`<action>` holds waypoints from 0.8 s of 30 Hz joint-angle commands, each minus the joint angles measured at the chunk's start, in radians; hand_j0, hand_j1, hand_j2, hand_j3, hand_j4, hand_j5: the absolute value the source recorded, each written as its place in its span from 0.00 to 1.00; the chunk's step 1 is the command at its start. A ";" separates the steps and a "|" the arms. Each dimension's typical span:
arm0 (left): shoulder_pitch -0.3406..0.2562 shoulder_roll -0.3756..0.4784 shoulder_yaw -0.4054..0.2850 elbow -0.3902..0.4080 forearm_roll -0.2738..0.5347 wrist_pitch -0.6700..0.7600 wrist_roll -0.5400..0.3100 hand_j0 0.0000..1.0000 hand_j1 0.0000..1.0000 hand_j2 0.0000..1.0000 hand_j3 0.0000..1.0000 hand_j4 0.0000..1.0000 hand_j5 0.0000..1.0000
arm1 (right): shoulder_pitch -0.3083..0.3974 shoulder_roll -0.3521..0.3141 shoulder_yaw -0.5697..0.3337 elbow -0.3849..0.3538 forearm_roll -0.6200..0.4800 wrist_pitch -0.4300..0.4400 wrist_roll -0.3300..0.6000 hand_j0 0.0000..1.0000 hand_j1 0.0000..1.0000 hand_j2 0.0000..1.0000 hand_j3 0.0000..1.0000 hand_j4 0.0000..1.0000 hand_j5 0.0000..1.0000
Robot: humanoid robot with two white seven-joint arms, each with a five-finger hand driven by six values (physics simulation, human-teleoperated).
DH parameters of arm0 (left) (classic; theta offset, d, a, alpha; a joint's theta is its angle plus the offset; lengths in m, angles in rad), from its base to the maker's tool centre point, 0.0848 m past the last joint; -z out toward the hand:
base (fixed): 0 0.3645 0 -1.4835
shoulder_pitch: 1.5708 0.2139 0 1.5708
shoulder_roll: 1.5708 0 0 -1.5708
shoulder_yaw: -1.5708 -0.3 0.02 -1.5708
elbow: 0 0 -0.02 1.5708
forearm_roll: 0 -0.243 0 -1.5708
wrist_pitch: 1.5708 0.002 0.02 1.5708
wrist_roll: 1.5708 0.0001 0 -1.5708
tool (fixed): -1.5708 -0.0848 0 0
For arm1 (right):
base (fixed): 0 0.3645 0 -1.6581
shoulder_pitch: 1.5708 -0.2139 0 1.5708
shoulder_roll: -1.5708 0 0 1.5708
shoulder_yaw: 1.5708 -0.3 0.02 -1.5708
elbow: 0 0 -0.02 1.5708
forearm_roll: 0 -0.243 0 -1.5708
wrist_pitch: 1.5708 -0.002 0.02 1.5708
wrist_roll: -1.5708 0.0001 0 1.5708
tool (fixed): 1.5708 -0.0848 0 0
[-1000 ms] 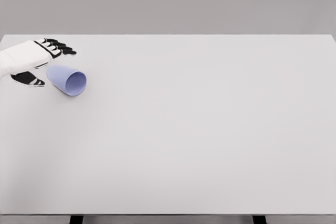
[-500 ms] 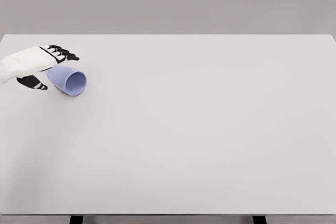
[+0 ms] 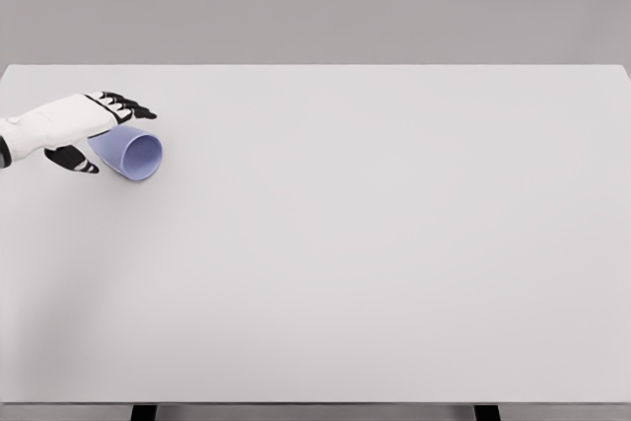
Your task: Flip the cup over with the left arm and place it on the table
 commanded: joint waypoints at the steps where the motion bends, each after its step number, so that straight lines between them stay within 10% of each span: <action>1: 0.000 -0.008 -0.005 0.010 0.005 0.001 0.001 1.00 1.00 1.00 1.00 1.00 1.00 | 0.000 0.000 0.000 0.000 0.000 0.000 0.000 1.00 1.00 1.00 1.00 1.00 1.00; 24: -0.012 -0.059 -0.010 0.048 -0.036 0.001 0.001 1.00 1.00 1.00 1.00 1.00 1.00 | 0.000 0.000 0.000 0.001 0.000 0.000 0.000 1.00 1.00 1.00 1.00 1.00 1.00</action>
